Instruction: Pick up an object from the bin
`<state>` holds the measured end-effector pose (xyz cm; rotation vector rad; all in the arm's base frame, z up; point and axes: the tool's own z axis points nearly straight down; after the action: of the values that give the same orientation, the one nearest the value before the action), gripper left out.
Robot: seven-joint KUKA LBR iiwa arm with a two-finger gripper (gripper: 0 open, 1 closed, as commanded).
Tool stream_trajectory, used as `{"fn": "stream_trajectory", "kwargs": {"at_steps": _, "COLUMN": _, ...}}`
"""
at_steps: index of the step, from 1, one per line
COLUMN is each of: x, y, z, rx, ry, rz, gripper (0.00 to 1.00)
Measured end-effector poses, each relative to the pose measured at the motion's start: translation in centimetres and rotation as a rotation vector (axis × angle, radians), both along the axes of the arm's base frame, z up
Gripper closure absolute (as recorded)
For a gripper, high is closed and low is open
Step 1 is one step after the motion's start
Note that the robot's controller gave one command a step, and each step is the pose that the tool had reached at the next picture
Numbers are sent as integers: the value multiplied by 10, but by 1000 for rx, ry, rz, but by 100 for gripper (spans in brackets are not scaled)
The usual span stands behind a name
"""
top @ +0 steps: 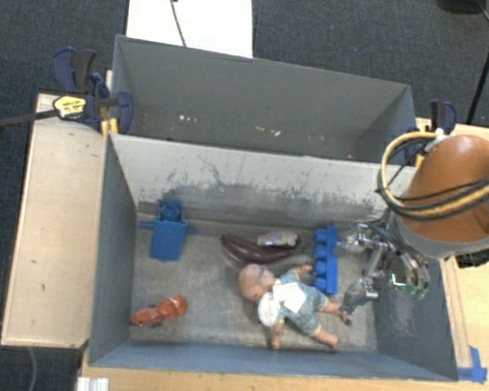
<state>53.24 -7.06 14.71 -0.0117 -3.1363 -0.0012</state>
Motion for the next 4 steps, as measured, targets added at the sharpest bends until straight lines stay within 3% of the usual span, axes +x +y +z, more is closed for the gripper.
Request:
{"fn": "stream_trajectory", "kwargs": {"at_steps": 1, "x": 2, "y": 0, "z": 4, "rx": -1, "ry": -8, "rz": 2, "gripper": 0}}
{"fn": "stream_trajectory", "kwargs": {"at_steps": 2, "x": -21, "y": 43, "z": -47, "rx": -1, "ry": -11, "rz": 121, "gripper": 0}}
{"fn": "stream_trajectory", "kwargs": {"at_steps": 3, "x": -36, "y": 65, "z": -7, "rx": 0, "ry": -4, "rz": 178, "gripper": 0}}
{"fn": "stream_trajectory", "kwargs": {"at_steps": 4, "x": -36, "y": 76, "z": -15, "rx": -1, "ry": -10, "rz": 228, "gripper": 0}}
